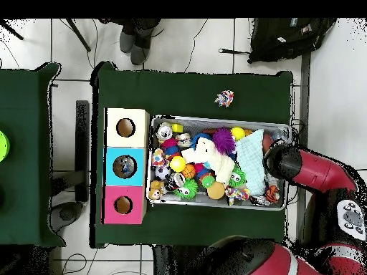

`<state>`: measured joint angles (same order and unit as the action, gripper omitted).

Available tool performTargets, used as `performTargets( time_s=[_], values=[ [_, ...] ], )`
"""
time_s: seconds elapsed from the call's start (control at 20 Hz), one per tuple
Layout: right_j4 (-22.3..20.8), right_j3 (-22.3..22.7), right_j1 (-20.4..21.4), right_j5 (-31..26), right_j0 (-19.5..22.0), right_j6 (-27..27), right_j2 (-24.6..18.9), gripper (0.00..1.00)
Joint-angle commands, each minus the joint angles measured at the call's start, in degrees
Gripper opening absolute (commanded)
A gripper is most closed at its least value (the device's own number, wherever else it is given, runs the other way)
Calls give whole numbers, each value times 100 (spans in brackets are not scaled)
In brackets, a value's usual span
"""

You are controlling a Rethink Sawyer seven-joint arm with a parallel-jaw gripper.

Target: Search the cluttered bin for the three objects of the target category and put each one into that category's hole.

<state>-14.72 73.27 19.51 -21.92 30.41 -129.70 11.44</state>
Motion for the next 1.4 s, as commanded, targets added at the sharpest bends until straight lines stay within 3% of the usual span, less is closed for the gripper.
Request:
performTargets(
  time_s=[0.05, 0.25, 0.45, 1.0, 1.4],
  values=[
    [197, 116, 2, 295, 143, -462, -497, 0],
    [205, 176, 48, 237, 180, -364, -599, 0],
    [552, 569, 335, -586, 339, -183, -956, 0],
    [946, 1016, 1023, -1567, 120, -102, -899, 0],
    [978, 1059, 1230, -1748, 35, -83, -866, 0]
  ],
)
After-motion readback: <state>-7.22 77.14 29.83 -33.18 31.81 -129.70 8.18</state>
